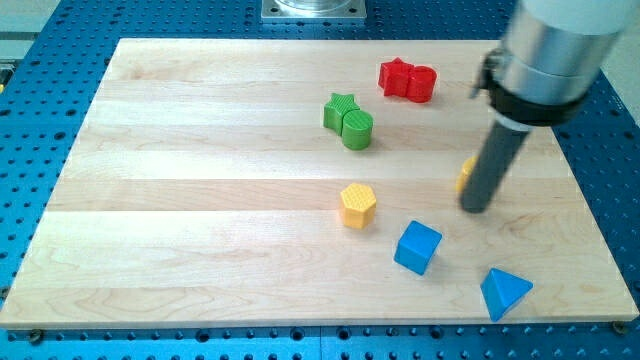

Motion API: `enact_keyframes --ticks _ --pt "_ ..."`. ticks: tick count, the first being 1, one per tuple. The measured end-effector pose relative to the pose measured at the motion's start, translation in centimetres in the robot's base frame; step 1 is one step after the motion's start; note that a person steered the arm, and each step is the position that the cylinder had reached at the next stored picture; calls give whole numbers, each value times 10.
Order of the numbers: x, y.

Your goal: Slide the hexagon below the heart

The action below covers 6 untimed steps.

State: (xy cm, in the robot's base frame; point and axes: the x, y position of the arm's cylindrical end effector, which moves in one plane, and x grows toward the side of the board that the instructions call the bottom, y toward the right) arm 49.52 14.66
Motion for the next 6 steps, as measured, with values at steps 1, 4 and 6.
enact_keyframes --ticks 1,4,6 --pt "-24 -86" --pt "16 -98" --pt "11 -11"
